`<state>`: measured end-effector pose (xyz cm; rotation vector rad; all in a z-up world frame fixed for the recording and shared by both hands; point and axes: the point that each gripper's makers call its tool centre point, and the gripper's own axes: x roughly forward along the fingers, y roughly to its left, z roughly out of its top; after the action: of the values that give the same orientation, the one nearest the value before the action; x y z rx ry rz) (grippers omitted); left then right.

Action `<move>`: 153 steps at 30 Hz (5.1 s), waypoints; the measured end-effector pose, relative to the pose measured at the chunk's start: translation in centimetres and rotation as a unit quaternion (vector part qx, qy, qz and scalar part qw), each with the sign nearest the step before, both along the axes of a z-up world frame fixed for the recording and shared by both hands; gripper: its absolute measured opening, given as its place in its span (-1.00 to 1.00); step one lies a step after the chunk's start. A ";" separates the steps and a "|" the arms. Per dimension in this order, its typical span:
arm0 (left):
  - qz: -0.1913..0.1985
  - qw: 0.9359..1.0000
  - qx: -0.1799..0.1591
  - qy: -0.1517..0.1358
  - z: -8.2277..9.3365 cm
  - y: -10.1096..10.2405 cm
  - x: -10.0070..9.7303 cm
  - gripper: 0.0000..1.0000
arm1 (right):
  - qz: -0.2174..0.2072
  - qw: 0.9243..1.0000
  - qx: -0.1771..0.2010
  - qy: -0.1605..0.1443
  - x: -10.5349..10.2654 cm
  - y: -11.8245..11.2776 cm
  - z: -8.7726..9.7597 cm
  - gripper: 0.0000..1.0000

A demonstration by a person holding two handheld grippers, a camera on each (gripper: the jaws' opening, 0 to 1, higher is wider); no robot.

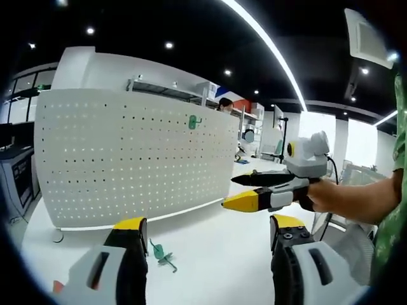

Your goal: Insert the hook assembly into the mounting plate slot until the hook locks in place.

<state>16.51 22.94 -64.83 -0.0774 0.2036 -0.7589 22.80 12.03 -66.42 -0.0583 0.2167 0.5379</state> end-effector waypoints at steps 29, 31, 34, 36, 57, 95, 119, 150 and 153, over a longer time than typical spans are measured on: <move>0.014 1.000 0.008 0.024 -2.0 0.9 0.7 0.62 | 0.073 0.993 -0.065 0.065 3.1 3.9 -6.6 0.41; 0.014 0.999 0.011 0.027 -2.3 1.0 0.7 0.62 | 0.078 0.992 -0.068 0.069 3.2 4.2 -6.9 0.40; 0.017 0.999 0.012 0.032 -2.7 1.2 0.8 0.62 | 0.084 0.991 -0.073 0.074 3.4 4.6 -7.6 0.38; 0.019 0.999 0.013 0.033 -2.8 1.3 0.8 0.62 | 0.090 0.990 -0.079 0.078 3.5 4.8 -8.0 0.38; 0.039 0.998 0.013 0.045 -3.8 2.3 1.1 0.61 | 0.146 0.973 -0.142 0.105 4.8 7.1 -12.3 0.12; 0.053 0.997 0.011 0.058 -4.7 3.2 1.6 0.55 | 0.258 0.930 -0.244 0.096 4.3 10.2 -16.4 -0.81; 0.057 0.997 0.010 0.060 -4.8 3.5 1.8 0.55 | 0.287 0.907 -0.297 0.080 4.0 10.3 -17.5 -0.97; 0.049 0.997 0.013 0.061 -4.8 3.2 1.9 0.49 | 0.235 0.948 -0.122 0.177 3.5 9.5 -15.8 -1.00; 0.048 0.997 0.014 0.060 -4.7 3.2 2.0 0.48 | 0.229 0.951 -0.101 0.181 3.6 9.3 -15.2 -1.00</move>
<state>18.46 26.18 -69.58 -0.1054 0.3231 -0.6553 26.39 21.35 -81.60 -0.2126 0.6268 0.9896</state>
